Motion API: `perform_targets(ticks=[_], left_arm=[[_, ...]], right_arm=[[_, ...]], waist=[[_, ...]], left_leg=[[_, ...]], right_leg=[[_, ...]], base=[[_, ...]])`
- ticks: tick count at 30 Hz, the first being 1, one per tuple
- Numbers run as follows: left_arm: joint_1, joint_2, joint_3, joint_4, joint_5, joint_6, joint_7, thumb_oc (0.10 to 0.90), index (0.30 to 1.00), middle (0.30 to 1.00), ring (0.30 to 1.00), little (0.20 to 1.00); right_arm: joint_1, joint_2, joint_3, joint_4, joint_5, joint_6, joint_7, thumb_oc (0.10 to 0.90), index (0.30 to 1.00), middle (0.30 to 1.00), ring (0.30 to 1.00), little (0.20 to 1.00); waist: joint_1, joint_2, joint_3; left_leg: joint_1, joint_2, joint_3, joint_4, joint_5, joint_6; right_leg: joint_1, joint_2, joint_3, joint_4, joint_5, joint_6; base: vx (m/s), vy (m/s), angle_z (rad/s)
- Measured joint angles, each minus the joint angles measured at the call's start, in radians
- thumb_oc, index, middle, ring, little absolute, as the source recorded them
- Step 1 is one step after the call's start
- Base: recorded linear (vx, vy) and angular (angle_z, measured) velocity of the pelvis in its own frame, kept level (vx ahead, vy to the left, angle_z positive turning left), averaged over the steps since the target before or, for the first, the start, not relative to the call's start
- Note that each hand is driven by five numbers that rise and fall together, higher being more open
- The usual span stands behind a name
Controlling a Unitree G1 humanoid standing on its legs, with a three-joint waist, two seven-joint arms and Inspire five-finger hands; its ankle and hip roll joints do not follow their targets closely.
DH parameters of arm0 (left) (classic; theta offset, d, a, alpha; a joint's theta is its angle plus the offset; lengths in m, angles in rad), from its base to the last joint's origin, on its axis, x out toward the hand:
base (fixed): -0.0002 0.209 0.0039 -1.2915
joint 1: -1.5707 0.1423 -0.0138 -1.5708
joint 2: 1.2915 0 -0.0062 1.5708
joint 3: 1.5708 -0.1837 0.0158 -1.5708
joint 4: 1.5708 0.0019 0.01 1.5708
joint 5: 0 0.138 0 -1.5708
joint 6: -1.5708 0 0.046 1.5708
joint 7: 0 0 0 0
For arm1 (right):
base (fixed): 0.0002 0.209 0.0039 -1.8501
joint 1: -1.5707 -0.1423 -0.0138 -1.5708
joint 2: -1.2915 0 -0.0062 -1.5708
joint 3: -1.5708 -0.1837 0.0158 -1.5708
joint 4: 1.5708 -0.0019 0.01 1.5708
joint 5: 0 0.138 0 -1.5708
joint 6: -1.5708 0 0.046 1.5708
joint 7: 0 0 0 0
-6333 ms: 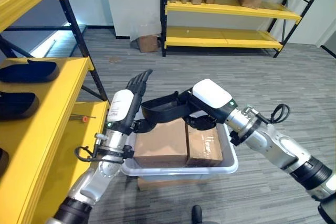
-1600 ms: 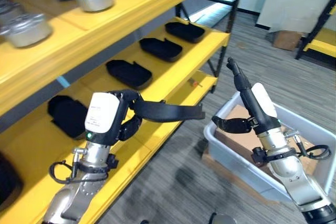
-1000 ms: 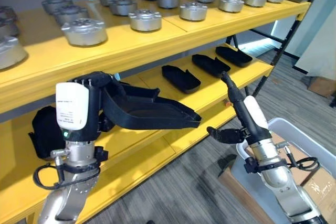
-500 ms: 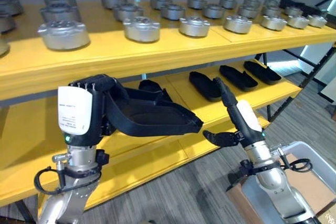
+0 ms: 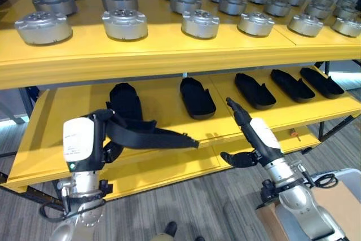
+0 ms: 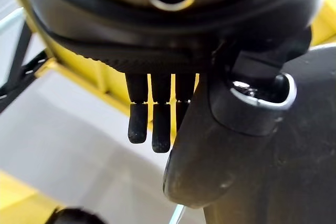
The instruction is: Move parts from the plastic box to the shelf.
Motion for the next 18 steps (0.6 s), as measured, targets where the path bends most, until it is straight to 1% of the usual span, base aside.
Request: perform_targets(ticks=[1,3,5,6,7,8,10,11,12,13,14,15,16,17,18], left_arm=[[0.014,0.0,0.006,-0.001,0.0,-0.002,-0.004,0.4,0.3,0.3,0.3,0.3],[0.034,-0.003,0.021,-0.002,-0.001,-0.003,-0.006,0.4,0.3,0.3,0.3,0.3],[0.035,-0.007,0.023,-0.002,-0.004,-0.006,-0.008,0.4,0.3,0.3,0.3,0.3],[0.033,-0.013,0.022,-0.001,-0.009,-0.016,-0.01,0.4,0.3,0.3,0.3,0.3],[0.024,-0.017,0.02,-0.001,-0.02,-0.025,-0.022,0.4,0.3,0.3,0.3,0.3],[0.017,-0.019,0.019,-0.001,-0.031,-0.026,-0.025,0.4,0.3,0.3,0.3,0.3],[0.013,-0.019,0.021,0.001,-0.046,-0.022,-0.025,0.4,0.3,0.3,0.3,0.3],[0.01,-0.019,0.023,0.001,-0.055,-0.022,-0.026,0.4,0.3,0.3,0.3,0.3],[-0.008,-0.027,0.022,0.008,-0.071,-0.02,-0.026,0.4,0.3,0.3,0.3,0.3],[-0.027,-0.027,0.028,0.008,-0.078,-0.018,-0.025,0.4,0.3,0.3,0.3,0.3],[-0.036,-0.014,0.052,0.012,-0.077,-0.026,-0.023,0.4,0.3,0.3,0.3,0.3],[-0.042,-0.001,0.09,0.014,-0.088,-0.028,-0.014,0.4,0.3,0.3,0.3,0.3],[-0.044,0.001,0.104,0.015,-0.101,-0.028,-0.012,0.4,0.3,0.3,0.3,0.3],[-0.046,0.001,0.11,0.017,-0.11,-0.027,-0.011,0.4,0.3,0.3,0.3,0.3],[-0.048,0.0,0.108,0.019,-0.115,-0.027,-0.011,0.4,0.3,0.3,0.3,0.3]], right_arm=[[0.006,0.0,-0.004,0.0,0.013,0.0,0.0,0.9,1.0,1.0,1.0,1.0],[0.022,0.0,-0.018,-0.002,0.014,0.001,0.0,0.9,1.0,1.0,1.0,1.0],[0.028,-0.001,-0.023,-0.002,0.015,0.002,0.0,0.9,1.0,1.0,1.0,1.0],[0.028,-0.003,-0.023,-0.003,0.024,0.002,-0.002,0.9,1.0,1.0,1.0,1.0],[0.027,-0.006,-0.025,-0.002,0.037,0.004,-0.003,0.9,1.0,1.0,1.0,1.0],[0.026,-0.008,-0.026,-0.002,0.041,0.004,-0.003,0.9,1.0,1.0,1.0,1.0],[0.021,-0.011,-0.026,0.003,0.044,0.003,-0.003,0.9,1.0,1.0,1.0,1.0],[0.021,-0.019,-0.027,0.003,0.044,0.003,-0.003,0.9,1.0,1.0,1.0,1.0],[0.01,-0.036,-0.028,0.007,0.044,0.002,-0.004,0.9,1.0,1.0,1.0,1.0],[-0.004,-0.057,-0.03,0.003,0.044,0.005,-0.004,0.9,1.0,1.0,1.0,1.0],[-0.017,-0.049,-0.03,0.005,0.044,0.004,-0.004,0.9,1.0,1.0,1.0,1.0],[-0.022,-0.034,-0.033,0.004,0.044,0.002,-0.007,0.9,1.0,1.0,1.0,1.0],[-0.017,-0.028,-0.039,0.003,0.045,0.002,-0.011,0.9,1.0,1.0,1.0,1.0],[-0.014,-0.021,-0.049,0.004,0.049,0.004,-0.011,0.9,1.0,1.0,1.0,1.0],[-0.01,-0.02,-0.065,0.004,0.052,0.005,-0.014,0.9,1.0,1.0,1.0,1.0]], waist=[[0.007,0.002,0.0],[0.004,0.006,-0.002],[0.01,0.012,-0.001],[0.01,0.014,-0.001],[0.01,0.019,0.0],[0.01,0.021,0.002],[0.041,0.033,0.009],[0.042,0.04,0.014],[0.047,0.051,0.027],[0.038,0.027,0.059],[0.041,0.009,0.072],[0.056,-0.02,0.089],[0.04,-0.027,0.093],[0.023,-0.029,0.096],[-0.003,-0.026,0.097]], left_leg=[[0.003,0.002,0.001,-0.007,0.001,0.0],[0.008,-0.003,0.002,-0.007,0.011,0.005],[0.012,-0.019,-0.021,-0.012,0.036,0.0],[0.01,-0.03,-0.038,-0.004,0.036,-0.002],[0.01,-0.047,-0.079,0.0,0.044,-0.012],[0.001,-0.053,-0.087,0.012,0.049,-0.019],[-0.005,-0.068,-0.092,0.024,0.054,-0.026],[-0.005,-0.075,-0.09,0.028,0.057,-0.032],[-0.008,-0.085,-0.091,0.03,0.079,-0.057],[-0.028,-0.086,-0.026,0.054,0.043,-0.078],[-0.057,-0.067,0.048,0.12,-0.038,-0.016],[-0.054,0.051,0.094,0.201,-0.097,-0.032],[-0.043,0.157,0.118,0.214,-0.108,-0.058],[-0.034,0.248,0.121,0.204,-0.105,-0.094],[-0.031,0.346,0.14,0.176,-0.096,-0.111]], right_leg=[[0.013,0.001,0.0,-0.016,0.01,0.009],[0.039,-0.003,-0.004,-0.052,0.021,0.014],[0.08,-0.003,-0.029,-0.092,0.03,0.015],[0.1,-0.008,-0.05,-0.122,0.034,0.016],[0.135,-0.016,-0.093,-0.173,0.046,0.016],[0.145,-0.027,-0.121,-0.185,0.049,0.012],[0.153,-0.031,-0.142,-0.169,0.039,0.021],[0.165,-0.042,-0.154,-0.169,0.032,0.026],[0.16,-0.045,-0.177,-0.141,0.028,0.021],[0.156,-0.1,-0.183,-0.14,0.035,0.0],[0.169,-0.112,-0.159,-0.158,0.035,0.006],[0.163,-0.123,-0.147,-0.154,0.038,0.006],[0.167,-0.124,-0.161,-0.153,0.04,0.008],[0.17,-0.123,-0.173,-0.15,0.04,0.008],[0.169,-0.124,-0.183,-0.146,0.037,0.027]], base=[[0.01,-0.099,-0.11],[-0.01,-0.07,0.11],[-0.02,-0.09,0.36],[-0.02,-0.054,0.84],[-0.09,-0.016,1.08],[-0.05,-0.006,1.07],[-0.11,0.067,0.66],[-0.13,0.123,0.71],[-0.03,0.064,0.83],[0.0,0.085,0.74],[0.02,0.164,0.35],[0.04,0.285,0.2],[0.06,0.335,0.22],[0.08,0.302,0.48],[0.06,0.177,0.47]])
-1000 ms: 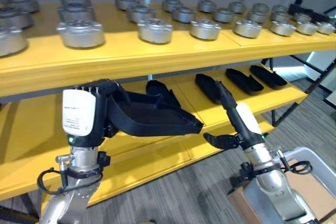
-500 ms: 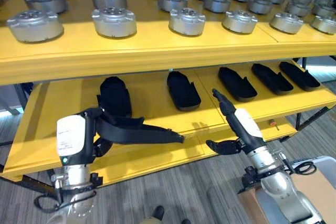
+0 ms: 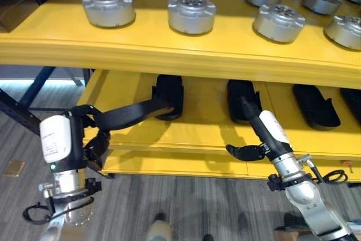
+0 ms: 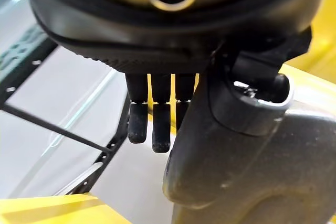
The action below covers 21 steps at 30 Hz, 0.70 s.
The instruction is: Move parts from the plastic box to the shelf.
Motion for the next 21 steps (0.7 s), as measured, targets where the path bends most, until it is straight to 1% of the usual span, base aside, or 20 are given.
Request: perform_targets(ticks=[1,2,3,4,5,6,7,8,9,10,11,12,13,15,16,18,19,21], left_arm=[[-0.003,-0.001,-0.006,0.0,-0.001,0.0,0.0,0.4,0.3,0.3,0.3,0.3],[-0.004,-0.002,-0.018,0.0,-0.001,0.0,0.0,0.4,0.3,0.3,0.3,0.3],[-0.007,-0.008,-0.037,0.001,-0.001,0.0,-0.002,0.4,0.3,0.3,0.3,0.3],[-0.015,-0.016,-0.059,0.0,0.0,0.0,-0.006,0.4,0.3,0.3,0.3,0.3],[-0.016,-0.023,-0.065,-0.004,0.001,-0.005,-0.007,0.4,0.3,0.3,0.3,0.3],[-0.036,-0.012,-0.069,-0.004,0.001,-0.006,-0.01,0.4,0.3,0.3,0.3,0.3],[-0.072,0.0,-0.07,0.0,0.001,0.002,-0.016,0.4,0.3,0.3,0.3,0.3],[-0.093,0.0,-0.071,-0.001,0.0,0.006,-0.016,0.4,0.3,0.3,0.3,0.3],[-0.116,0.008,-0.07,-0.006,-0.001,0.01,-0.016,0.4,0.3,0.3,0.3,0.3],[-0.122,0.017,-0.066,-0.015,-0.002,0.01,-0.015,0.4,0.3,0.3,0.3,0.3],[-0.123,0.036,-0.064,-0.024,-0.002,0.01,-0.011,0.4,0.3,0.3,0.3,0.3],[-0.124,0.053,-0.057,-0.033,-0.001,0.01,-0.008,0.4,0.3,0.3,0.3,0.3],[-0.129,0.063,-0.054,-0.034,0.001,0.011,-0.005,0.4,0.3,0.3,0.3,0.3],[-0.13,0.073,-0.053,-0.036,0.0,0.011,-0.005,0.4,0.3,0.3,0.3,0.3],[-0.119,0.073,-0.049,-0.038,0.0,0.011,-0.003,0.4,0.3,0.3,0.3,0.3],[-0.102,0.073,-0.051,-0.037,0.001,0.011,-0.003,0.4,0.3,0.3,0.3,0.3],[-0.096,0.071,-0.051,-0.036,0.001,0.012,-0.003,0.4,0.3,0.3,0.3,0.3],[-0.074,0.068,-0.055,-0.037,0.001,0.012,-0.004,0.4,0.3,0.3,0.3,0.3]], right_arm=[[0.0,-0.002,-0.011,0.0,0.0,0.004,-0.004,0.9,1.0,1.0,1.0,1.0],[0.001,-0.001,-0.019,0.0,0.0,0.01,-0.007,0.9,1.0,1.0,1.0,1.0],[0.003,-0.005,-0.03,-0.001,0.0,0.011,-0.009,0.9,1.0,1.0,1.0,1.0],[0.003,-0.006,-0.051,-0.002,0.0,0.012,-0.011,0.9,1.0,1.0,1.0,1.0],[-0.016,-0.025,-0.053,-0.003,0.0,0.013,-0.011,0.9,1.0,1.0,1.0,1.0],[-0.017,-0.018,-0.057,-0.005,0.0,0.014,-0.017,0.9,1.0,1.0,1.0,1.0],[-0.005,0.026,-0.047,-0.004,-0.001,0.021,-0.02,0.9,1.0,1.0,1.0,1.0],[0.002,0.039,-0.029,-0.006,-0.002,0.021,-0.018,0.9,1.0,1.0,1.0,1.0],[0.011,0.044,-0.002,-0.011,-0.003,0.013,-0.016,0.9,1.0,1.0,1.0,1.0],[0.012,0.051,0.003,-0.013,-0.004,0.012,-0.016,0.9,1.0,1.0,1.0,1.0],[0.013,0.064,0.003,-0.015,-0.004,0.012,-0.016,0.9,1.0,1.0,1.0,1.0],[0.009,0.082,0.003,-0.015,-0.004,0.012,-0.017,0.9,1.0,1.0,1.0,1.0],[0.008,0.092,0.003,-0.015,-0.004,0.013,-0.018,0.9,1.0,1.0,1.0,1.0],[0.008,0.092,0.004,-0.015,-0.005,0.016,-0.018,0.9,1.0,1.0,1.0,1.0],[0.011,0.092,0.004,-0.015,-0.014,0.017,-0.018,0.9,1.0,1.0,1.0,1.0],[0.016,0.092,0.003,-0.015,-0.024,0.019,-0.018,0.9,1.0,1.0,1.0,1.0],[0.019,0.092,0.003,-0.014,-0.026,0.02,-0.018,0.9,1.0,1.0,1.0,1.0],[0.034,0.092,0.003,-0.012,-0.026,0.022,-0.017,0.9,1.0,1.0,1.0,1.0]], waist=[[-0.016,0.01,0.003],[-0.02,0.02,0.007],[-0.028,0.037,0.008],[-0.022,0.072,0.003],[-0.025,0.114,0.002],[-0.05,0.115,0.001],[-0.05,0.056,0.001],[-0.043,0.038,0.0],[-0.031,0.034,0.001],[-0.023,0.025,-0.005],[-0.004,0.012,-0.014],[0.016,-0.004,-0.025],[0.015,-0.01,-0.029],[0.02,-0.014,-0.031],[0.026,-0.037,-0.048],[0.026,-0.067,-0.069],[0.025,-0.076,-0.075],[0.016,-0.076,-0.076]], left_leg=[[0.011,0.069,0.013,-0.049,0.015,-0.022],[0.044,0.118,0.012,-0.124,0.036,-0.049],[0.081,0.121,0.004,-0.192,0.069,-0.061],[0.134,0.092,-0.003,-0.252,0.089,-0.072],[0.171,0.05,-0.029,-0.271,0.107,-0.048],[0.17,0.033,0.013,-0.277,0.064,-0.142],[0.167,-0.045,0.009,-0.278,0.082,-0.114],[0.167,-0.086,0.012,-0.268,0.073,-0.094],[0.166,-0.12,0.01,-0.253,0.074,-0.067],[0.163,-0.135,0.01,-0.244,0.069,-0.051],[0.155,-0.158,0.013,-0.229,0.059,-0.036],[0.149,-0.184,0.028,-0.214,0.052,-0.024],[0.136,-0.205,0.023,-0.192,0.042,-0.012],[0.132,-0.212,0.013,-0.181,0.043,-0.011],[0.115,-0.214,0.012,-0.17,0.041,-0.011],[0.094,-0.213,0.014,-0.16,0.042,-0.017],[0.086,-0.211,0.015,-0.16,0.045,-0.022],[0.083,-0.193,0.012,-0.158,0.048,-0.027]], right_leg=[[0.0,0.0,0.0,0.007,-0.002,0.013],[0.0,-0.009,0.007,0.015,-0.002,0.03],[-0.002,-0.026,0.016,0.022,0.006,0.057],[-0.002,-0.043,0.052,0.015,0.021,0.088],[-0.001,-0.052,0.061,0.016,0.024,0.115],[0.009,-0.079,0.057,0.011,0.024,0.162],[0.008,-0.152,0.045,0.007,0.039,0.169],[0.008,-0.189,0.04,-0.002,0.074,0.154],[0.017,-0.203,0.029,0.0,0.098,0.159],[0.02,-0.188,0.03,-0.008,0.106,0.17],[0.02,-0.195,0.001,-0.01,0.108,0.166],[0.018,-0.219,-0.015,-0.014,0.111,0.165],[0.027,-0.236,-0.009,-0.015,0.121,0.164],[0.028,-0.242,-0.003,-0.012,0.125,0.166],[0.024,-0.242,0.001,-0.02,0.116,0.185],[0.019,-0.24,0.002,-0.048,0.1,0.208],[0.016,-0.238,0.003,-0.057,0.093,0.217],[0.016,-0.219,0.006,-0.064,0.095,0.219]], base=[[0.08,0.272,0.25],[0.09,0.254,0.05],[0.12,0.354,-0.27],[0.11,0.254,-0.43],[0.09,0.262,-0.25],[0.09,0.258,0.1],[0.05,0.171,0.26],[0.03,0.254,0.17],[0.06,0.215,0.08],[0.04,0.28,0.07],[0.09,0.169,-0.11],[0.02,0.173,-0.03],[0.08,0.188,0.12],[0.06,0.141,0.18],[0.05,0.061,-0.01],[0.05,0.046,-0.08],[0.04,0.022,-0.06],[0.04,0.013,-0.02]])
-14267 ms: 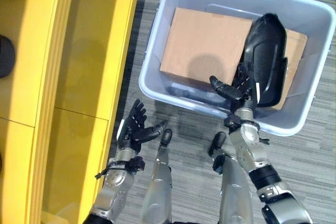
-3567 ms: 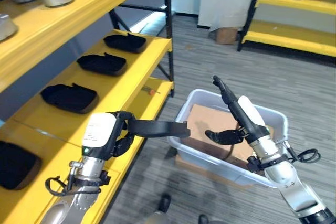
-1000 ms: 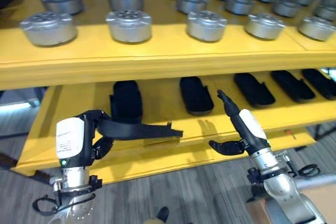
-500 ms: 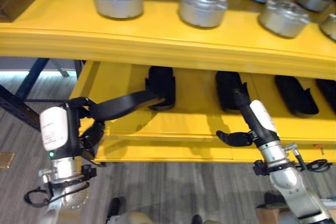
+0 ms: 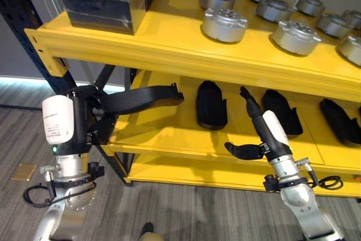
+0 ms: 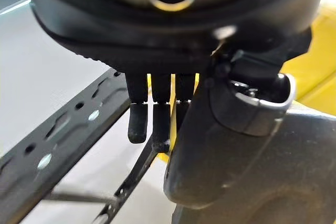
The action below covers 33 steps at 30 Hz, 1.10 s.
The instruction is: Move parts from the plastic box to the shelf.
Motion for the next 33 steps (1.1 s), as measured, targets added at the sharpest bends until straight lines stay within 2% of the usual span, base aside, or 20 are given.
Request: perform_targets(ticks=[5,6,9,21,33], left_arm=[[0.034,0.0,-0.004,0.002,0.008,0.009,-0.001,0.4,0.3,0.3,0.3,0.3],[0.047,0.0,-0.006,0.006,0.017,0.017,-0.001,0.4,0.3,0.3,0.3,0.3],[0.05,0.0,-0.029,0.032,0.046,0.033,0.0,0.4,0.3,0.3,0.3,0.3],[0.084,-0.002,-0.036,0.154,0.127,0.106,0.012,0.4,0.3,0.3,0.3,0.3],[0.082,-0.002,0.008,0.162,0.168,0.154,0.039,0.4,0.3,0.3,0.3,0.3]], right_arm=[[0.04,-0.001,0.001,0.0,0.0,0.011,0.009,0.9,1.0,1.0,1.0,1.0],[0.053,-0.001,0.003,0.0,0.0,0.014,0.015,0.9,1.0,1.0,1.0,1.0],[0.08,-0.005,0.003,0.0,0.0,0.015,0.021,0.9,1.0,1.0,1.0,1.0],[0.082,-0.026,0.009,0.0,0.001,0.016,0.031,0.9,1.0,1.0,1.0,1.0],[0.071,-0.058,0.033,0.0,0.004,0.016,0.048,0.9,1.0,1.0,1.0,1.0]], waist=[[-0.015,-0.005,-0.008],[-0.019,-0.006,-0.03],[-0.018,-0.005,-0.041],[-0.016,-0.001,-0.039],[-0.013,0.016,-0.009]], left_leg=[[0.0,0.021,0.008,-0.007,0.001,0.0],[-0.008,0.025,0.02,-0.009,0.001,0.0],[-0.015,0.033,0.018,-0.013,0.012,-0.012],[-0.015,0.065,0.019,-0.07,0.051,-0.027],[-0.014,0.081,0.017,-0.098,0.063,-0.027]], right_leg=[[-0.006,0.02,0.015,-0.014,0.01,-0.013],[-0.024,0.023,0.023,-0.015,0.015,-0.014],[-0.029,0.031,0.024,-0.022,0.026,-0.009],[-0.031,0.065,0.022,-0.082,0.059,-0.016],[-0.03,0.082,0.012,-0.103,0.07,-0.018]], base=[[0.02,-0.005,-0.1],[0.04,-0.036,-0.16],[0.02,-0.047,-0.04],[0.0,-0.018,-0.01],[-0.01,-0.013,0.01]])
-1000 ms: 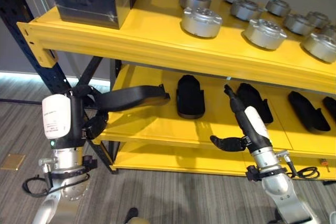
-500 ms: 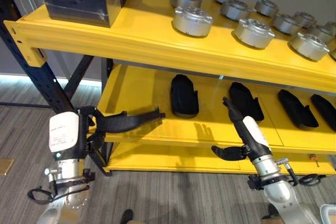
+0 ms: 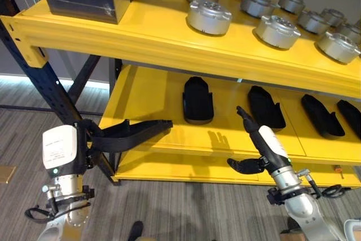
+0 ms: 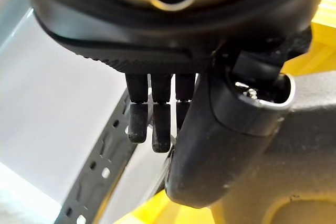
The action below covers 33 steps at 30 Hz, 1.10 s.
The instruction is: Move parts from the plastic box to the shelf.
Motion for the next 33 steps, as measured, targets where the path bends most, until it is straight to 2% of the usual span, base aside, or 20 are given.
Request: perform_targets(ticks=[13,24,33], left_arm=[[-0.096,0.013,0.003,0.0,0.121,0.044,0.019,0.4,0.3,0.3,0.3,0.3],[-0.173,0.012,-0.004,0.0,0.155,0.077,0.021,0.4,0.3,0.3,0.3,0.3],[-0.198,0.012,-0.003,0.0,0.155,0.086,0.022,0.4,0.3,0.3,0.3,0.3]], right_arm=[[-0.069,-0.005,0.004,0.0,0.0,0.0,0.012,0.9,1.0,1.0,1.0,1.0],[-0.08,-0.019,0.007,0.0,0.0,-0.001,0.014,0.9,1.0,1.0,1.0,1.0],[-0.116,-0.035,0.007,0.0,0.003,-0.001,0.014,0.9,1.0,1.0,1.0,1.0]], waist=[[-0.006,0.042,0.089],[-0.03,0.046,0.158],[-0.033,0.054,0.202]], left_leg=[[-0.004,0.001,-0.002,-0.002,0.01,-0.009],[-0.004,0.004,0.008,-0.002,0.01,-0.01],[-0.005,0.03,0.025,0.0,0.012,-0.013]], right_leg=[[-0.005,0.001,0.001,0.0,0.004,-0.003],[-0.016,0.003,0.013,0.003,0.006,-0.003],[-0.042,0.025,0.036,0.028,0.004,-0.007]], base=[[-0.02,0.001,0.0],[-0.04,-0.02,-0.03],[-0.03,-0.045,-0.07]])
